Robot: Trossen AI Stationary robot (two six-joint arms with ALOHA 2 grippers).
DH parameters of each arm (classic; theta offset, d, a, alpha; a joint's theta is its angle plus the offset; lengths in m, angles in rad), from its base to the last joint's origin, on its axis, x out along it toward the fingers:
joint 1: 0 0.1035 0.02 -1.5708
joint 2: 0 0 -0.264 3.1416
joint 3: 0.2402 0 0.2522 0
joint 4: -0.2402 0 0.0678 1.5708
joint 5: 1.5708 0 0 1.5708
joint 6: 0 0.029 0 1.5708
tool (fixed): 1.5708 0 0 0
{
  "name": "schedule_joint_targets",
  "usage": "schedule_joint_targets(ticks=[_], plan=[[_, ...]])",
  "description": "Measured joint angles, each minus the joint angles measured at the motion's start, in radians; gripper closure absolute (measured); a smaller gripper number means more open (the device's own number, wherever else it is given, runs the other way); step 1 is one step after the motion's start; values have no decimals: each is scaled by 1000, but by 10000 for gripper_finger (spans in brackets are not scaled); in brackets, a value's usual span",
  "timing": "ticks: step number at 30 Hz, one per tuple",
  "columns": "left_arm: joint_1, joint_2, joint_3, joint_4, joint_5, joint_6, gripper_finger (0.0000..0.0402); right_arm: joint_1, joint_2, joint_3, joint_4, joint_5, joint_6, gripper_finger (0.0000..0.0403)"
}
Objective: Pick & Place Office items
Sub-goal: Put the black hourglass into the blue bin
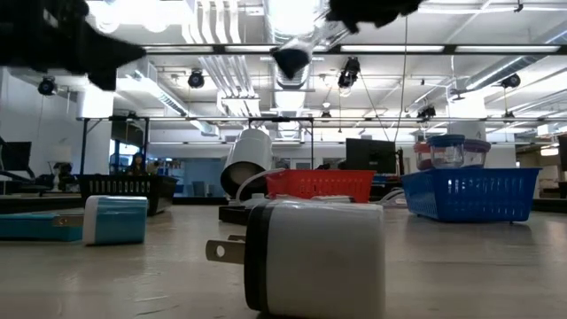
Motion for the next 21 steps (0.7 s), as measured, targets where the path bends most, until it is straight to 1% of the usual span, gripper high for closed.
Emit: schedule_joint_targets(ticks=[4,8,11,16,18,21], plan=[[0,-55,-85,5,-27,2,400,49,-63,106,-260,64,89,204],[0,-96,-125,15,-49,35,396,98,-99,274,-560,106,198,205],[0,-110,-123,19,-50,76,395,131,-101,428,-789,105,335,205],[0,-113,-89,37,-50,78,396,187,-47,676,-1201,97,525,205],[0,-113,-74,34,-50,78,396,201,-18,754,-1352,91,617,205],[0,-114,-54,36,-50,78,395,201,19,825,-1546,26,758,205]])
